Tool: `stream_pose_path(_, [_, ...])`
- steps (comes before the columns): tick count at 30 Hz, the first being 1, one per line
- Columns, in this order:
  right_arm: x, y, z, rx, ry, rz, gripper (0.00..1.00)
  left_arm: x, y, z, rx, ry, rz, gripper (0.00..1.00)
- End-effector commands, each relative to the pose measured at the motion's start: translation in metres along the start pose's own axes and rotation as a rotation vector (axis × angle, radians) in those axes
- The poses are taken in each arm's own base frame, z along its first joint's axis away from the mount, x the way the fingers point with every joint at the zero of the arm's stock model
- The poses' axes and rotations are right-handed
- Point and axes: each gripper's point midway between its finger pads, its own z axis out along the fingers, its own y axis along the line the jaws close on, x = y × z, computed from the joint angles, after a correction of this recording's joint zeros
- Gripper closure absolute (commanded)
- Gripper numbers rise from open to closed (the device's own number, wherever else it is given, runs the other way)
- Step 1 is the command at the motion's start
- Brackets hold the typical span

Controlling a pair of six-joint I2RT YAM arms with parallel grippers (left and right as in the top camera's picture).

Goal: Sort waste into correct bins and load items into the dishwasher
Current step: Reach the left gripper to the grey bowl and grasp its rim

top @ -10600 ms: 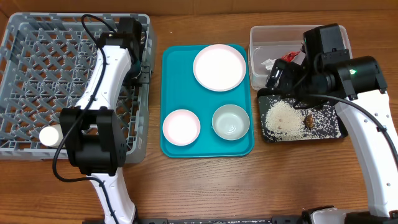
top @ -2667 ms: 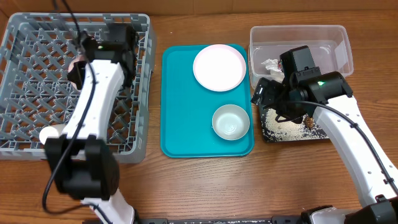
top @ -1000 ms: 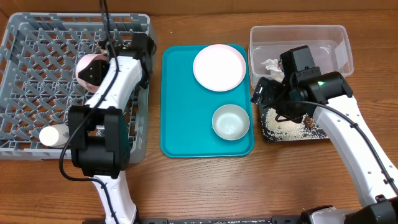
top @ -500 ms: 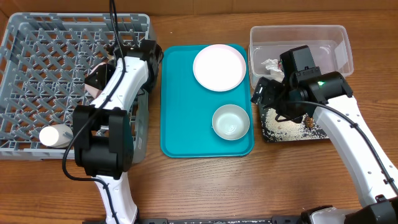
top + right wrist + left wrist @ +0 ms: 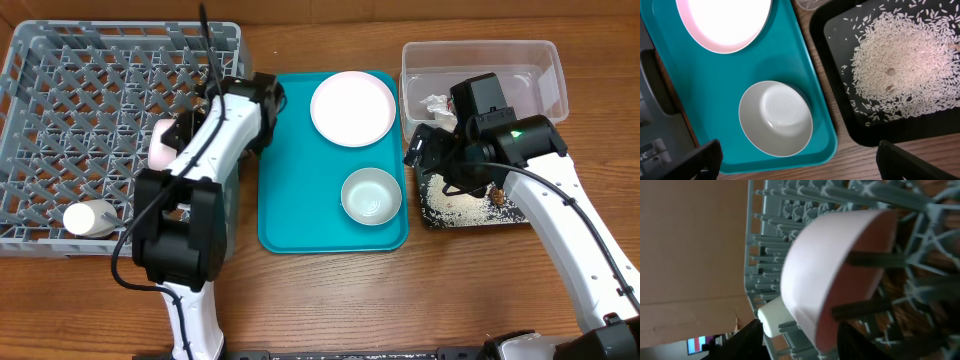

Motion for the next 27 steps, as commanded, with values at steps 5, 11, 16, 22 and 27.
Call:
stream_pose_path(5, [-0.001,0.003,-0.005,-0.017,-0.012,-0.007,0.0,-0.017,-0.002,-0.035,0.125,-0.034,-0.099,0.43])
stream_pose_path(11, [0.0,0.003,-0.005,-0.015,-0.01,-0.006,0.0,-0.026,0.003,-0.068,0.442,-0.008,-0.254,0.31])
stream_pose_path(16, [0.002,0.001,-0.005,-0.009,-0.003,-0.006,0.0,-0.046,-0.025,-0.151,0.97,-0.146,-0.114,0.0])
stream_pose_path(22, [0.002,0.001,-0.005,-0.008,-0.001,-0.005,0.0,-0.016,-0.064,-0.244,1.541,-0.081,0.073,0.0])
stream_pose_path(27, [0.001,0.001,-0.005,-0.01,-0.004,-0.005,0.0,0.004,-0.107,-0.235,1.449,0.072,0.056,0.11])
